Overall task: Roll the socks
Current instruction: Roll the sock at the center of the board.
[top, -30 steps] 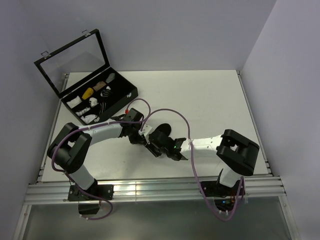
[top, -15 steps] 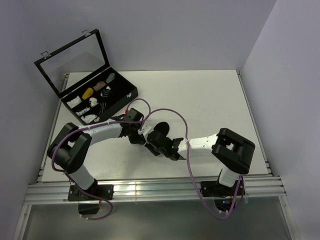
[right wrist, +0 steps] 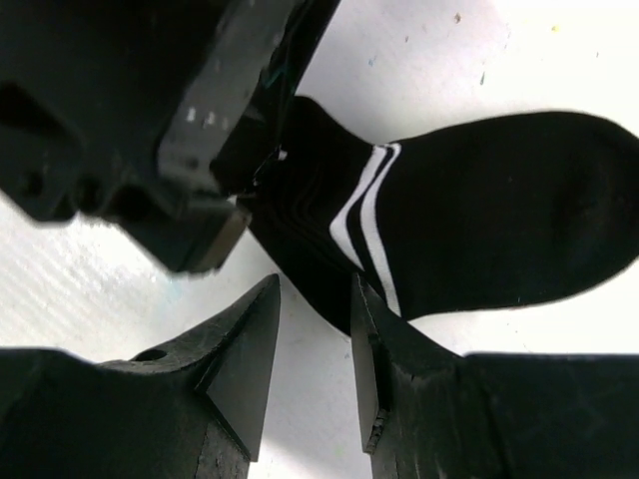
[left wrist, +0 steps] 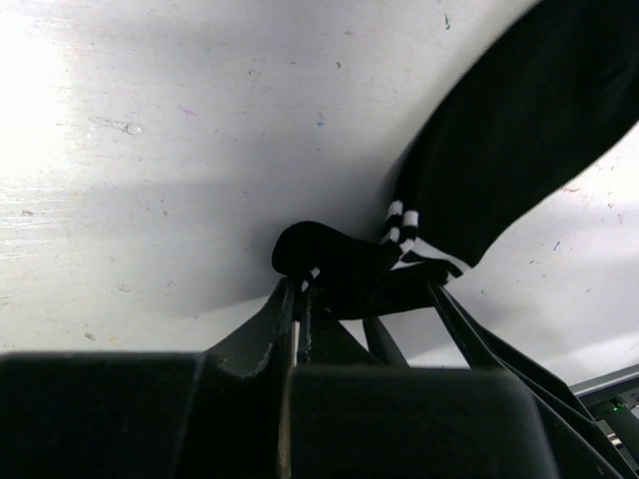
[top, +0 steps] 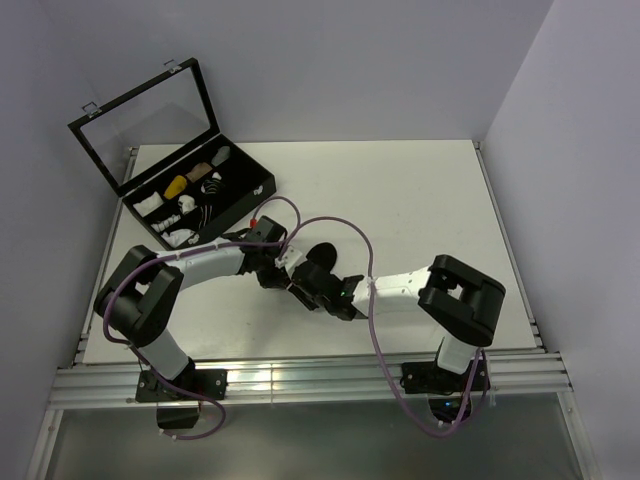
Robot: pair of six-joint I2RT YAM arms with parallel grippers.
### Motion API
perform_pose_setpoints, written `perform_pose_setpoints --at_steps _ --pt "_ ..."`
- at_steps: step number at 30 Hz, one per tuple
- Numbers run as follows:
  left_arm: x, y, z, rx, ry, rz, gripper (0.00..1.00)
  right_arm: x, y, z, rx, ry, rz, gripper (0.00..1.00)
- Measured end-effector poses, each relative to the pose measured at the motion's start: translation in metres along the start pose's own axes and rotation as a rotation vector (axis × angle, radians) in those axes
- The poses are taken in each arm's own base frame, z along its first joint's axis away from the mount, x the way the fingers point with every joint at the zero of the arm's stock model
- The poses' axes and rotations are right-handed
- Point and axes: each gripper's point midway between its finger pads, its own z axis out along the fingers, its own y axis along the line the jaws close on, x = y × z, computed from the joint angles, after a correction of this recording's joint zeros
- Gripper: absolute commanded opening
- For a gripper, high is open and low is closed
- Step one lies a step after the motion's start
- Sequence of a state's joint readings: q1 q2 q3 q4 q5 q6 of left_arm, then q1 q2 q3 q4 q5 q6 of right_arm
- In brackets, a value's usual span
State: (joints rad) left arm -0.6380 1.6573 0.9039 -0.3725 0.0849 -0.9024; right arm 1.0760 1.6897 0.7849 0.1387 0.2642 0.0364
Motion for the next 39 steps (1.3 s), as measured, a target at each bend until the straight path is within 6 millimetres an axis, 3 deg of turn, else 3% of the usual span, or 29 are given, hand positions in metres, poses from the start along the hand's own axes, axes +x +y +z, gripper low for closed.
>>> perform_pose_setpoints --at_steps 4,8,11,14,17,18,21,28,39 --pt "-0.001 0.002 -0.002 -0.006 0.000 -0.006 0.00 -0.003 0.000 0.004 0.008 0.002 0.007 0.37" --pt "-0.003 0.006 -0.005 -0.015 -0.003 -0.018 0.00 -0.006 0.000 0.007 0.020 0.001 0.019 0.11" --pt "-0.007 0.007 -0.011 -0.008 -0.014 -0.026 0.01 -0.008 0.001 0.009 0.020 -0.003 0.029 0.00" --pt "-0.009 0.008 -0.019 0.008 -0.033 -0.036 0.12 -0.009 0.004 0.009 0.002 -0.005 0.038 0.00" --pt "-0.009 0.015 -0.028 0.012 -0.056 -0.059 0.41 -0.010 0.009 0.009 -0.040 -0.007 0.056 0.00" --pt "-0.011 0.018 -0.032 0.009 -0.070 -0.070 0.58 -0.011 0.011 0.009 -0.057 -0.006 0.066 0.00" --pt "-0.018 0.024 -0.046 0.019 -0.135 -0.109 0.74 -0.012 0.011 0.009 -0.115 0.000 0.115 0.00" --pt "-0.024 0.031 -0.071 0.089 -0.267 -0.163 0.73 -0.013 0.010 0.007 -0.290 0.030 0.293 0.00" --pt "0.002 0.048 -0.051 0.157 -0.252 -0.168 0.72 -0.011 0.007 0.007 -0.572 0.132 0.633 0.00"
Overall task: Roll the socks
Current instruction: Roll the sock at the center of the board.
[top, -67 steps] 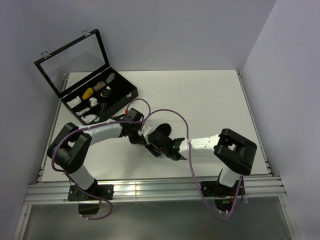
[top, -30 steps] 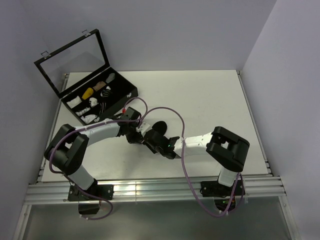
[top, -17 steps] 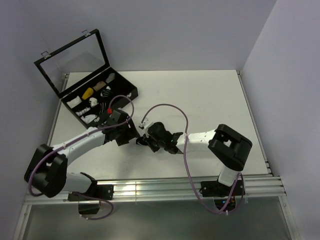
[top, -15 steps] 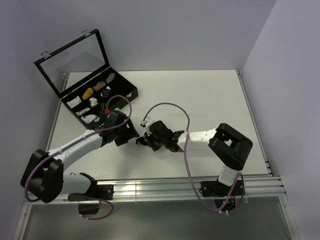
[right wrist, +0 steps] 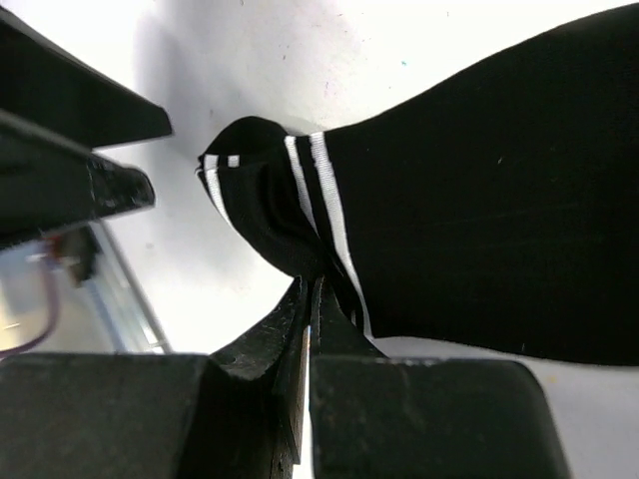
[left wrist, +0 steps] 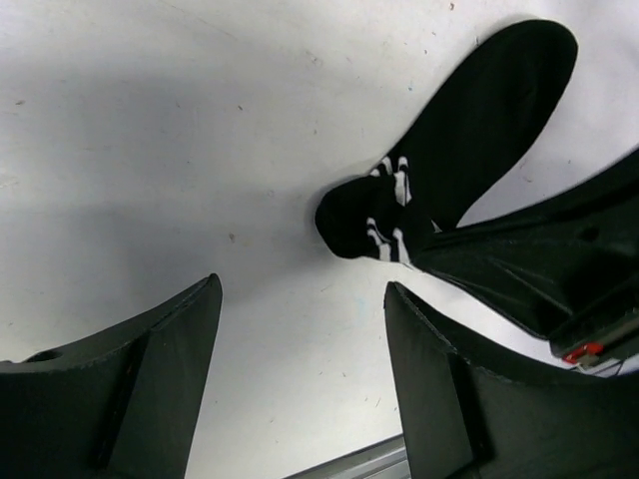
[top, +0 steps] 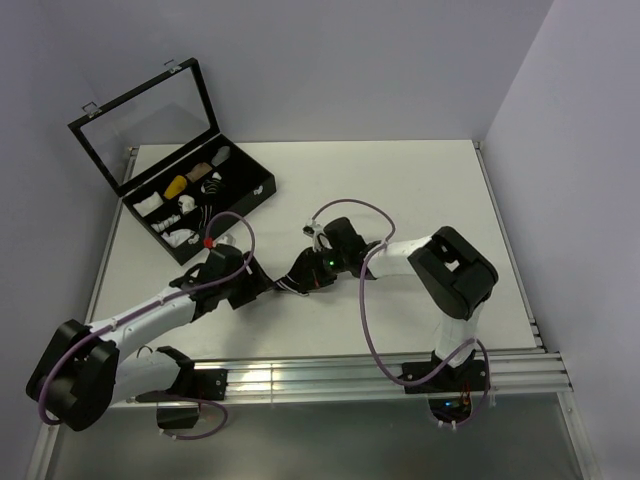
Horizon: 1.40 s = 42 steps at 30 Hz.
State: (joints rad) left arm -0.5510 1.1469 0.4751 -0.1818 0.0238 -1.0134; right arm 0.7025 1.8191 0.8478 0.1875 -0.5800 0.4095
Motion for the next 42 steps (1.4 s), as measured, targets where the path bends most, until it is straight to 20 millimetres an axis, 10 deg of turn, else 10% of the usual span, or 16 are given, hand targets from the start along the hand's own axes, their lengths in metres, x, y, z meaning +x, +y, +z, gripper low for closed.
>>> perform_pose_setpoints --at_steps 21,42 --pt "0.004 -0.020 0.029 0.027 0.031 -0.086 0.68 -0.002 0.000 0.004 -0.067 0.061 0.105 0.00" --pt "-0.008 -0.020 0.048 -0.065 0.010 -0.107 0.37 -0.002 0.000 0.004 -0.075 0.066 0.096 0.00"
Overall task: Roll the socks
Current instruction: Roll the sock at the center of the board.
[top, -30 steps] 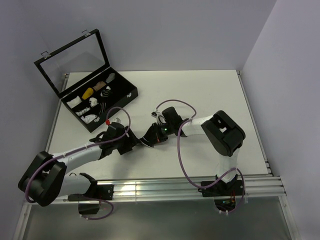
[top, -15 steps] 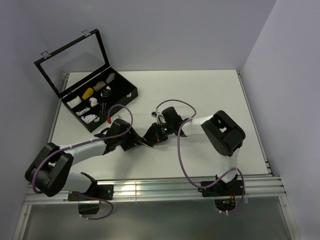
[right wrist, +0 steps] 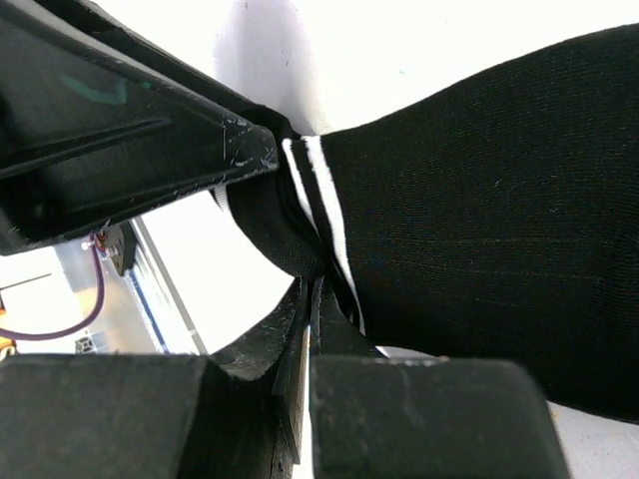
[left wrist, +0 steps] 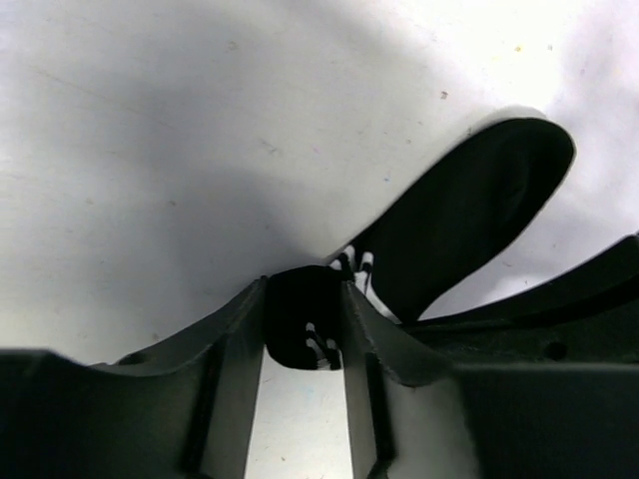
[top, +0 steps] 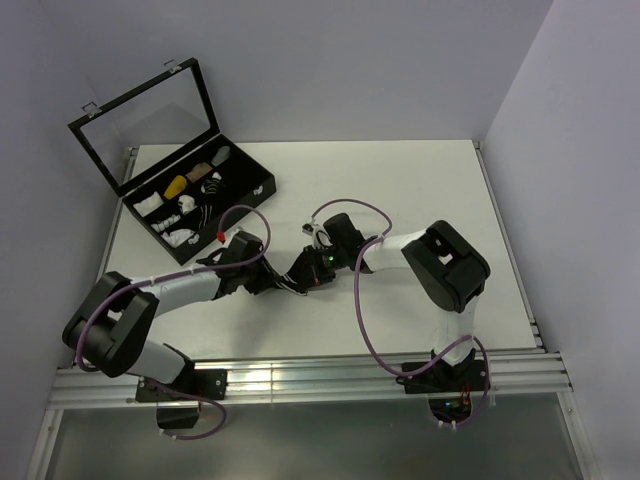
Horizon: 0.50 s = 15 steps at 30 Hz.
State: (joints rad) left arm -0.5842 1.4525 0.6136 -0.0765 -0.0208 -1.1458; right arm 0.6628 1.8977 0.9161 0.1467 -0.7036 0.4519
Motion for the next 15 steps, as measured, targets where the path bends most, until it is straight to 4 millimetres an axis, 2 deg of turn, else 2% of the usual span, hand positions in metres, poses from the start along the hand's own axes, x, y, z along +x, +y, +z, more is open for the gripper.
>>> perform_pose_setpoints --at_steps 4,8,11,12,15 --pt "0.002 0.006 0.000 -0.025 0.006 0.001 0.21 0.000 0.000 0.000 -0.001 0.000 0.000 0.00" --pt "0.004 0.012 -0.001 -0.048 0.016 0.007 0.00 -0.001 0.000 0.000 -0.006 -0.002 -0.002 0.00" --pt "0.005 0.012 -0.002 -0.059 0.024 0.014 0.00 -0.001 0.000 -0.001 -0.005 -0.008 -0.012 0.11" --pt "0.005 0.013 -0.003 -0.069 0.028 0.022 0.00 -0.001 -0.001 -0.002 -0.001 -0.013 -0.017 0.21" --pt "0.007 0.015 -0.005 -0.104 0.048 0.042 0.00 0.000 0.000 -0.009 0.025 -0.046 -0.065 0.33"
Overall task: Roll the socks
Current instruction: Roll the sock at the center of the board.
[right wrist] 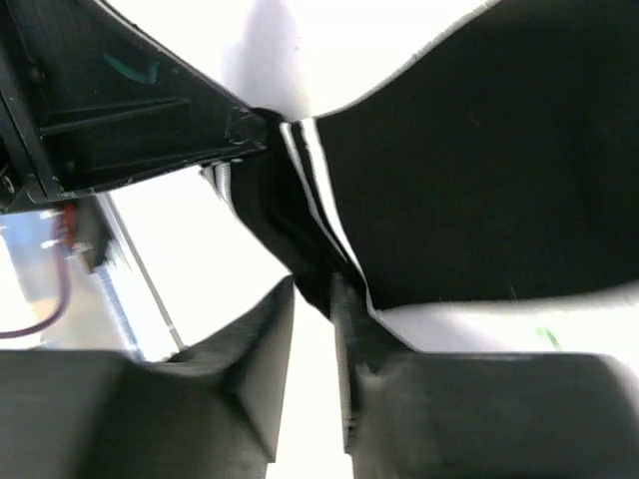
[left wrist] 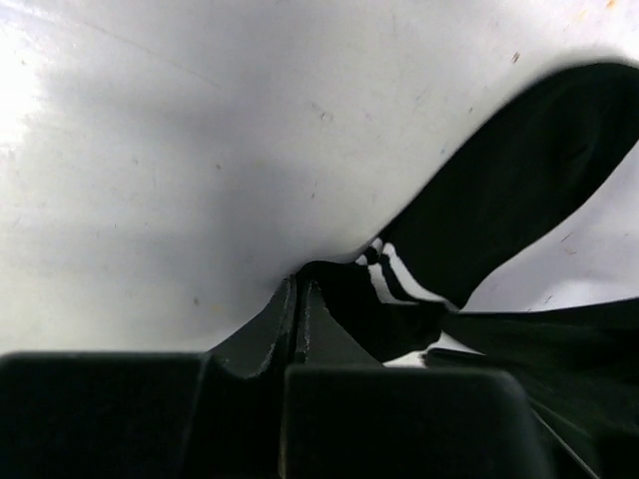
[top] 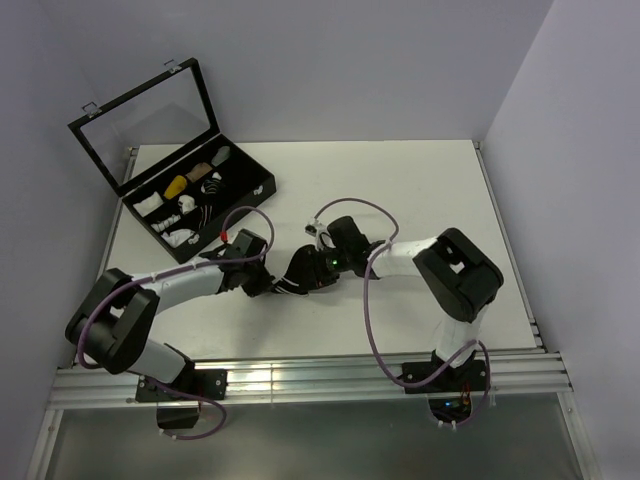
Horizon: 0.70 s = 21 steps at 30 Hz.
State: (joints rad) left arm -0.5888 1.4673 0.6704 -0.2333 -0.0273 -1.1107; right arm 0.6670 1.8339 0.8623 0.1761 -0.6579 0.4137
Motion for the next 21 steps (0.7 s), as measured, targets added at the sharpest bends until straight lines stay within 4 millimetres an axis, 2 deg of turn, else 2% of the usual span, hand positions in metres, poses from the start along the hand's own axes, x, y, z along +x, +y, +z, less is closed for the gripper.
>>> perform_pose_setpoints --at_steps 3,7,10,13,17,21 --pt "0.002 0.002 -0.003 -0.030 0.015 0.024 0.00 -0.001 -0.001 -0.011 0.064 -0.044 -0.067 0.38" --pt "0.001 0.004 -0.007 -0.061 0.023 0.044 0.00 -0.004 0.001 -0.023 0.150 -0.106 -0.158 0.39" --pt "0.002 0.007 -0.006 -0.078 0.032 0.057 0.00 -0.008 0.013 -0.030 0.192 -0.163 -0.258 0.40" --pt "0.004 0.010 -0.005 -0.093 0.043 0.060 0.00 -0.008 0.034 -0.032 0.204 -0.209 -0.367 0.40" --pt "0.004 0.010 -0.005 -0.094 0.044 0.061 0.00 -0.003 0.058 -0.028 0.182 -0.231 -0.473 0.31" --pt "0.005 0.009 -0.005 -0.092 0.049 0.061 0.00 0.002 0.061 -0.022 0.178 -0.217 -0.504 0.23"
